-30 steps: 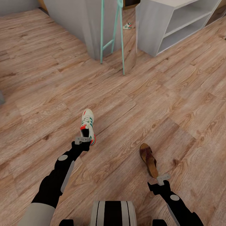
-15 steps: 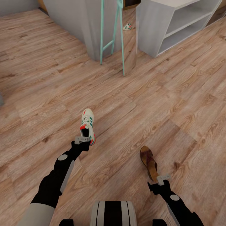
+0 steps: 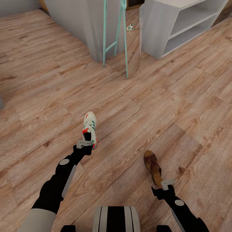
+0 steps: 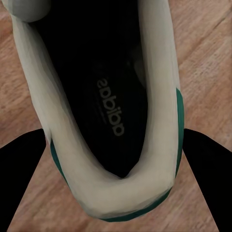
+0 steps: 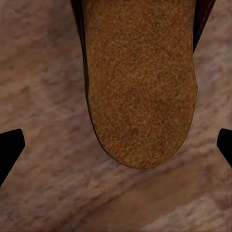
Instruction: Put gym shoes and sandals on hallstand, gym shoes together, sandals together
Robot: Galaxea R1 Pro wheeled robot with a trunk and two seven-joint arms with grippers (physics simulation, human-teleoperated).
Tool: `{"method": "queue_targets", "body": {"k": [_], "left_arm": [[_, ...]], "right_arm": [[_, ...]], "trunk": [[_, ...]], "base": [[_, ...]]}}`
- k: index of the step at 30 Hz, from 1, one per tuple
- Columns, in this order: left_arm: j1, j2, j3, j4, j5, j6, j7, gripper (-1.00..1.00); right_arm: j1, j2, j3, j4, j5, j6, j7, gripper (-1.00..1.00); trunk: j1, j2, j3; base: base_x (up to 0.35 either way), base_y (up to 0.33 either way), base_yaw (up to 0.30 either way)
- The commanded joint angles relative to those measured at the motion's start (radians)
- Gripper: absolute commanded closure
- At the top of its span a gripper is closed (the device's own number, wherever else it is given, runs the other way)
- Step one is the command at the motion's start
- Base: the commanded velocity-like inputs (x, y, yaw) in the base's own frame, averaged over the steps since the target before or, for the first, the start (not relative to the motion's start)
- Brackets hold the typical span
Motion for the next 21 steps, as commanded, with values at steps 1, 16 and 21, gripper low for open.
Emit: {"method": "queue_targets", "body": {"k": [1,16,21], "left_arm": [[0.000,0.000,0.001,-0.001,0.002,0.006,-0.002,1.00],[0.001,-0.002,0.001,0.001,-0.003,0.002,-0.001,1.00],[0.001,-0.001,0.000,-0.004,-0.003,0.001,-0.002,1.00]], "right_arm": [[0.000,0.000,0.001,-0.002,0.009,0.003,0.002,-1.00],[0.000,-0.001,-0.051,-0.002,0.009,0.003,0.004,-1.00],[0.000,0.000,-0.069,-0.002,0.009,0.003,0.004,-1.00]], "trunk": [[0.000,0.000,-0.001],[0.000,0.000,-0.001],[0.000,0.000,-0.001]], "base": [[0.000,0.000,0.000],[0.085,0.000,0.000],[0.014,0.000,0.000]]}}
